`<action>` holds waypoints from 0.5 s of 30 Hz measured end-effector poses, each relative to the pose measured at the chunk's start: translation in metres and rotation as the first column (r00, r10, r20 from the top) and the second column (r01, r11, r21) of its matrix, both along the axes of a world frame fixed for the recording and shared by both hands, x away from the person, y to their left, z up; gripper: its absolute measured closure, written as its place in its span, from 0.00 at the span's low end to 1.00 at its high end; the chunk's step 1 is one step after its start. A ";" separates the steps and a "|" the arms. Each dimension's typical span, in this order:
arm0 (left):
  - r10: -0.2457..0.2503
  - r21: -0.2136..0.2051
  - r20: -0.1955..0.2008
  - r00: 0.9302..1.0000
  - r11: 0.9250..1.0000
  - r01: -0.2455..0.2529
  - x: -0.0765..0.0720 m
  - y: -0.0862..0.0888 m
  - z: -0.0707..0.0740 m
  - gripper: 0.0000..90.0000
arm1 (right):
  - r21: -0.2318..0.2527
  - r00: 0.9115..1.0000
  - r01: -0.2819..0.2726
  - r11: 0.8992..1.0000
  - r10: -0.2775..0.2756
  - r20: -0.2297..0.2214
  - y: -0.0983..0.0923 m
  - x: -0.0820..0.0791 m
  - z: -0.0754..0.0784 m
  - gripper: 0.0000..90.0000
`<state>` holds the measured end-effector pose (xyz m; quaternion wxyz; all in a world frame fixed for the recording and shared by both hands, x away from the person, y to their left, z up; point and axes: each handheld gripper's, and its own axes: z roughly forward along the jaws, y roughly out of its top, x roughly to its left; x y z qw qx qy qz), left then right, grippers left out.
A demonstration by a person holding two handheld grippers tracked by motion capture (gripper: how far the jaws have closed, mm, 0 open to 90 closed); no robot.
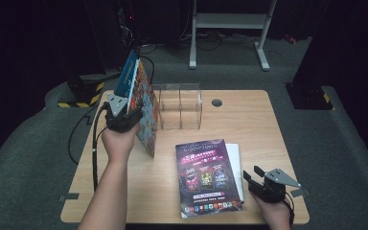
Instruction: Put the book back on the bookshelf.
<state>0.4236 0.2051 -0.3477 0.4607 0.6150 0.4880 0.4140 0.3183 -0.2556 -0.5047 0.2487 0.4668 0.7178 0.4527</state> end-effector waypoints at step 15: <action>0.007 0.007 0.014 1.000 1.000 -0.007 -0.002 0.002 0.004 0.55 | 0.003 1.000 0.002 1.000 -0.002 -0.001 0.000 0.000 0.001 0.54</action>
